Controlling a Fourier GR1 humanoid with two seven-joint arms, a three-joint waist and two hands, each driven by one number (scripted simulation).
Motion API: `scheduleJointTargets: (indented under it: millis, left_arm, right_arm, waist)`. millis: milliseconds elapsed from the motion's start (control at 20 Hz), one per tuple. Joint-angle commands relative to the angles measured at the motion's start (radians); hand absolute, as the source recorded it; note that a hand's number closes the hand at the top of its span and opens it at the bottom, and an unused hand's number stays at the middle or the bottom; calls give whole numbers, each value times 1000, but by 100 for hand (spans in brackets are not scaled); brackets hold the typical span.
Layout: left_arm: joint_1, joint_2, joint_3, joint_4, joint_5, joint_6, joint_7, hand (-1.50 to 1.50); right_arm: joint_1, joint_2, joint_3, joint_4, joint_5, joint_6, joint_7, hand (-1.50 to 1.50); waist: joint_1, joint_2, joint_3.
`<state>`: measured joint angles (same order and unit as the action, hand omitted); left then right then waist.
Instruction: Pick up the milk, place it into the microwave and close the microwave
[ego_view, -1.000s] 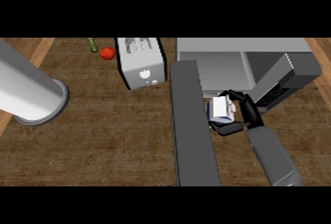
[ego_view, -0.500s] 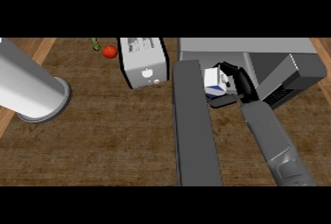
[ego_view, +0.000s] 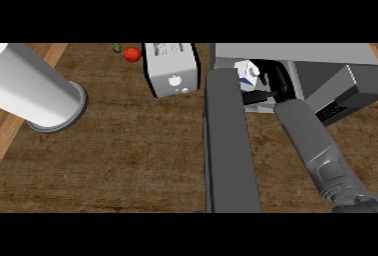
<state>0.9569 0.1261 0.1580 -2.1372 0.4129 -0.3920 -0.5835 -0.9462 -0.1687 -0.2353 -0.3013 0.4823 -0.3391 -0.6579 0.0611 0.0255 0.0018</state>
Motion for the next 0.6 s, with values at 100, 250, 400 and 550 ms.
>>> scheduleJointTargets:
  millis: [100,250,400,550]
  left_arm:
    - [-85,13,-2,59,-24,1,8,-150]
    - [-109,-10,-19,64,-46,30,19,-150]
    - [-129,6,-15,50,-48,31,38,-150]
    - [-152,11,-11,94,-70,28,28,-150]
  right_arm:
    - [-69,-47,-71,78,-26,-132,89,150]
    - [-58,-14,-104,80,-49,-221,58,-150]
    - [-78,-43,-105,95,-40,-238,51,-150]
    - [-64,-73,-61,133,17,-271,42,-150]
  waist:
    - [32,21,1]
    - [39,26,3]
    - [52,35,3]
    - [49,29,1]
